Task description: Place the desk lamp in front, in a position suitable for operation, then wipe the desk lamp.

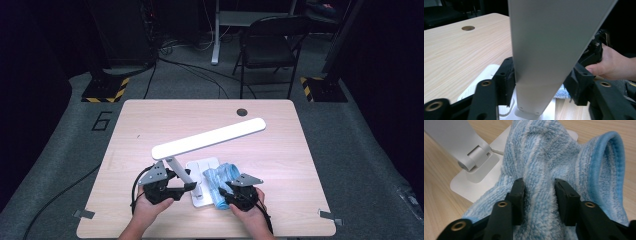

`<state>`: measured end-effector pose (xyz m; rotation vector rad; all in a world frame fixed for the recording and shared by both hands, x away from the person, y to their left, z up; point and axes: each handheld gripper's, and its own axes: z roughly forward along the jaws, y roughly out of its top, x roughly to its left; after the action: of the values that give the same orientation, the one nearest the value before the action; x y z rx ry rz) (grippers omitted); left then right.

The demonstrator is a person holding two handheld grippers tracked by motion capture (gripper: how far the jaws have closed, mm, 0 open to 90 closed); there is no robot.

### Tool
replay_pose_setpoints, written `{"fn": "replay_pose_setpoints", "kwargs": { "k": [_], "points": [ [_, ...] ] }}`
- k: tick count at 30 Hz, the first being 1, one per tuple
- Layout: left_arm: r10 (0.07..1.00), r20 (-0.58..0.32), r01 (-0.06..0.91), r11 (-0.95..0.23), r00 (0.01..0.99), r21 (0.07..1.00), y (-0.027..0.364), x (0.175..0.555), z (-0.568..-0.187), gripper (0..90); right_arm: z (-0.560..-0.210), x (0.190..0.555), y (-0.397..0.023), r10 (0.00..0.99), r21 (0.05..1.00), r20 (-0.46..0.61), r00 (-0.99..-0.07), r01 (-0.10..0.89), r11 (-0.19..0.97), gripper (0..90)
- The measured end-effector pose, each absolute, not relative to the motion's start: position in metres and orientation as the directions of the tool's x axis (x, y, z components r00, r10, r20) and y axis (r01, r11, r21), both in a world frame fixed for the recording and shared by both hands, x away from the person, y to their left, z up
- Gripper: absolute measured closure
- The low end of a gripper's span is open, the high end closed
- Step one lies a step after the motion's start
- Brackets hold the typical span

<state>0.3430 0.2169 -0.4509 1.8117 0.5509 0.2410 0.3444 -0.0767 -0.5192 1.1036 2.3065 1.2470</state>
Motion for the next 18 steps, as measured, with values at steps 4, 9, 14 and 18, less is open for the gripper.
{"fn": "replay_pose_setpoints", "kwargs": {
  "k": [4, 9, 14, 18],
  "points": [
    [0.482, -0.104, 0.239, -0.227, 0.87, 0.944, 0.217, 0.343, -0.451, 51.2, -0.518, 0.342, -0.075, 0.742, 0.814, 0.068, -0.667, 0.467, 0.345, 70.1],
    [0.487, -0.104, 0.239, -0.225, 0.867, 0.945, 0.217, 0.343, -0.451, 51.6, -0.512, 0.34, -0.072, 0.741, 0.811, 0.039, -0.67, 0.455, 0.368, 71.7],
    [0.487, -0.103, 0.24, -0.229, 0.867, 0.943, 0.217, 0.343, -0.45, 51.7, -0.506, 0.337, -0.07, 0.73, 0.82, 0.024, -0.684, 0.431, 0.377, 71.6],
    [0.489, -0.098, 0.24, -0.237, 0.867, 0.941, 0.218, 0.342, -0.45, 51.8, -0.506, 0.332, -0.071, 0.732, 0.814, 0.016, -0.681, 0.434, 0.386, 71.5]
  ]
}}
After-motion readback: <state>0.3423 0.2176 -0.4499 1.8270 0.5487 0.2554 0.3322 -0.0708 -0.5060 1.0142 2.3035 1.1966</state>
